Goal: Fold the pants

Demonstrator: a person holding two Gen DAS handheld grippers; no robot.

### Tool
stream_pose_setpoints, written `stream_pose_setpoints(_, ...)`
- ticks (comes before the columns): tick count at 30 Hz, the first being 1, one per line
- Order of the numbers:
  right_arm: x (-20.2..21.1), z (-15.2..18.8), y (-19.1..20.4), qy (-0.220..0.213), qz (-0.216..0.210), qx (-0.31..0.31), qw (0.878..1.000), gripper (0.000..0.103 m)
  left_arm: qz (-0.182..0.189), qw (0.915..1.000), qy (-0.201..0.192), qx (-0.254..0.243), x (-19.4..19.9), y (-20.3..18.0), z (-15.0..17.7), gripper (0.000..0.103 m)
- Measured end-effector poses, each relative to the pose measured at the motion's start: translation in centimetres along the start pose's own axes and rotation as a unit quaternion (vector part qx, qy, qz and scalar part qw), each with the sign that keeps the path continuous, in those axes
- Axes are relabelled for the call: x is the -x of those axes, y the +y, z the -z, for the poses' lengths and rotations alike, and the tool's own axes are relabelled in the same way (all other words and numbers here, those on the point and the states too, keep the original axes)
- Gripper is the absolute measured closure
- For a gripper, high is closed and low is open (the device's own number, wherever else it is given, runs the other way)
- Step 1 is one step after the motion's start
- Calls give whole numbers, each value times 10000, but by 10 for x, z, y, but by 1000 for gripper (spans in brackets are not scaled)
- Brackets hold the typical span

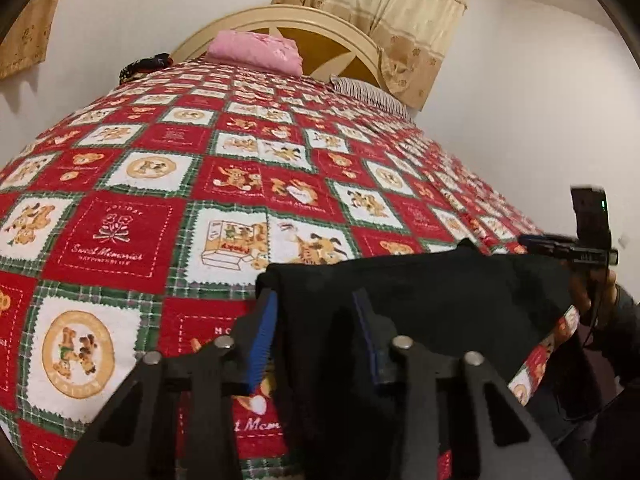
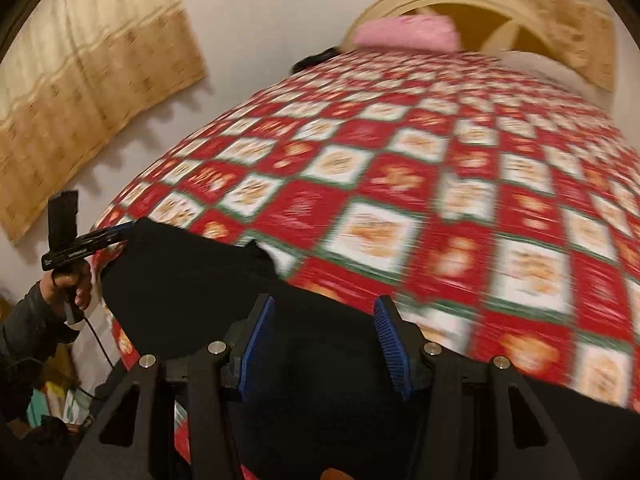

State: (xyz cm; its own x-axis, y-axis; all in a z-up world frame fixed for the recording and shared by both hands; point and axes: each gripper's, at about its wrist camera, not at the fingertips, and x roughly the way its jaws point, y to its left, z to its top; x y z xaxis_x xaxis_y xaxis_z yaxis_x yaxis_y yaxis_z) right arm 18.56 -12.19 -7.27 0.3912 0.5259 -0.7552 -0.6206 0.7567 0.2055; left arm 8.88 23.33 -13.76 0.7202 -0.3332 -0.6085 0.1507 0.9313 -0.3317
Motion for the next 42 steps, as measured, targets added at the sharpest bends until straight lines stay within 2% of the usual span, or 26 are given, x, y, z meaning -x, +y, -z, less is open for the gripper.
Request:
stream_pose_setpoints(4, -43, -14, 26, 255, -335, 119, 9990, 49, 2, 10000, 59, -44, -3, -5, 1, 69)
stream_pose_setpoints(6, -60, -16, 34, 420, -316, 288, 9982, 49, 56, 9999, 49, -68, -3, -6, 0, 88)
stream_pose_setpoints(7, -66, -17, 37, 471, -256, 343, 9980, 49, 63, 9999, 69, -87, -3, -7, 0, 91)
stream_pose_setpoints(8, -75, -16, 39, 580, -262, 385, 9972, 56, 74, 9999, 57, -88, -2, -8, -1, 92)
stream_pose_setpoints(9, -80, -15, 41, 671, -290, 417, 9965, 87, 117, 9999, 26, -69, 0, -8, -3, 93)
stream_pose_setpoints(12, -76, -16, 44, 636, -209, 528, 9964, 96, 283, 9996, -82, 10, 8, -11, -9, 94)
stream_pose_setpoints(15, -59, -28, 47, 384, -270, 530, 9975, 97, 443, 9987, -213, 133, 12, -11, -16, 94)
stream_pose_setpoints(19, -57, -41, 44, 281, -140, 464, 9984, 97, 354, 9987, -234, 286, 3, 0, -20, 94)
stream_pose_setpoints(26, -87, -31, 31, 499, 118, 311, 9982, 97, 195, 9986, -55, 495, -12, 18, -9, 94)
stream_pose_setpoints(28, -90, -28, 29, 521, 124, 252, 9982, 97, 344, 9973, -88, 649, -10, 20, -9, 94)
stream_pose_setpoints(32, -80, -35, 23, 423, -144, -27, 9990, 98, 586, 9950, -285, 761, 2, 15, -19, 94)
stream_pose_setpoints(34, -75, -40, 21, 365, -191, -111, 9991, 98, 514, 9959, -303, 685, 0, 13, -24, 94)
stream_pose_setpoints(36, -77, -41, 21, 360, -66, -117, 9993, 98, 422, 9962, -242, 720, -7, 16, -25, 94)
stream_pose_setpoints(39, -93, -35, 17, 605, 100, -191, 9979, 98, 266, 9968, -124, 747, -21, 25, -22, 94)
stream_pose_setpoints(42, -103, -28, 16, 686, 236, -134, 9973, 98, 303, 9963, -24, 798, -24, 31, -14, 94)
